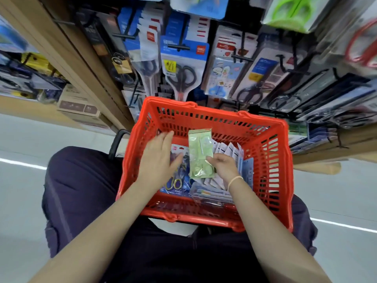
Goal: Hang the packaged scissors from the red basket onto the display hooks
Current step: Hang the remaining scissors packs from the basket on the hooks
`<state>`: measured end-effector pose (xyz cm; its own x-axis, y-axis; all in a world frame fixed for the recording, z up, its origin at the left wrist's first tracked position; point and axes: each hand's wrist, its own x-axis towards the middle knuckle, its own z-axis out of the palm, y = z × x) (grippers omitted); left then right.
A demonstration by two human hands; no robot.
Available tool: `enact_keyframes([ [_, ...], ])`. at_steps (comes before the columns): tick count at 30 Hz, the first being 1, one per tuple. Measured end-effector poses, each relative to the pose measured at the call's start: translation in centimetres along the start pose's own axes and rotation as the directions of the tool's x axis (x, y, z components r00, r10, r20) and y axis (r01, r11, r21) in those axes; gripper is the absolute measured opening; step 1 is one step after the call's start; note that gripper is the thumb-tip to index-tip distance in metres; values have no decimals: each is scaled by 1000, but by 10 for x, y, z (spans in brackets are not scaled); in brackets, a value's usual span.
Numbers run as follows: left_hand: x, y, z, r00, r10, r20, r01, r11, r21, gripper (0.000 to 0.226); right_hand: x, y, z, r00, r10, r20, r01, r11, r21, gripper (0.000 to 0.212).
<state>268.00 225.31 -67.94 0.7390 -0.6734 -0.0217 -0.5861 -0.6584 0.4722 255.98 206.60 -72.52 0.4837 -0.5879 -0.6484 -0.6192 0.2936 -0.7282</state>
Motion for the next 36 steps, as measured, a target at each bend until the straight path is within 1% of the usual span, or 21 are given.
enact_keyframes([
  [1,6,16,6,984,-101,149,128,975,-184,69,-3,0,-8,999,9,45,-11,998,60,6],
  [2,12,34,10,927,-198,318,308,887,-344,68,-8,-1,-17,996,14,83,-23,995,98,6],
  [3,16,47,16,830,-262,492,501,739,-451,60,-11,0,-23,993,24,112,-38,992,121,7],
  [4,18,55,26,740,-259,621,627,600,-497,43,-14,2,-31,992,23,128,-38,992,118,8],
  [5,20,59,37,700,-235,675,679,512,-526,29,-15,6,-37,991,14,134,-30,993,114,11],
  [7,22,59,56,686,-255,681,705,467,-535,23,-15,9,-52,997,-36,75,33,998,47,17],
  [9,21,53,69,693,-299,656,704,474,-528,29,-10,13,-67,995,-84,-49,81,996,-48,28],
  [11,20,43,80,687,-345,639,715,475,-513,34,2,24,-79,987,-75,-140,59,992,-114,41],
  [12,20,40,82,681,-369,633,725,465,-508,34,5,27,-80,989,-33,-145,15,992,-127,45],
  [16,24,28,94,640,-422,642,763,442,-471,29,16,43,-68,972,233,-35,-235,960,-154,93],
  [18,28,32,97,625,-410,665,775,430,-463,24,20,44,-65,971,239,0,-234,952,-199,102],
  [21,31,32,108,584,-394,710,808,362,-464,34,28,45,-65,971,238,2,-234,956,-176,108],
  [22,31,33,108,583,-393,711,808,368,-460,38,30,43,-64,970,245,-2,-242,956,-166,111],
  [23,32,31,110,550,-416,724,832,344,-435,43,31,42,-61,967,253,-10,-252,953,-169,115],
  [24,32,29,111,553,-415,722,831,337,-442,37,33,41,-58,965,260,-31,-261,946,-193,120],
  [25,32,26,114,535,-425,730,843,320,-431,47,35,41,-54,963,262,-59,-269,936,-227,124],
  [29,31,19,116,523,-420,742,852,246,-462,55,40,38,-37,951,261,-166,-303,891,-339,125],
  [30,31,20,115,521,-416,745,853,233,-467,50,42,39,-34,944,277,-180,-325,878,-351,127],
  [32,30,19,114,513,-419,749,858,226,-461,18,47,38,-31,926,321,-197,-372,861,-346,130],
  [33,30,19,113,510,-421,750,860,224,-458,11,48,37,-32,924,333,-190,-380,861,-338,131],
  [36,30,21,111,525,-428,735,850,228,-475,14,48,35,-41,940,309,-141,-337,901,-274,118],
])
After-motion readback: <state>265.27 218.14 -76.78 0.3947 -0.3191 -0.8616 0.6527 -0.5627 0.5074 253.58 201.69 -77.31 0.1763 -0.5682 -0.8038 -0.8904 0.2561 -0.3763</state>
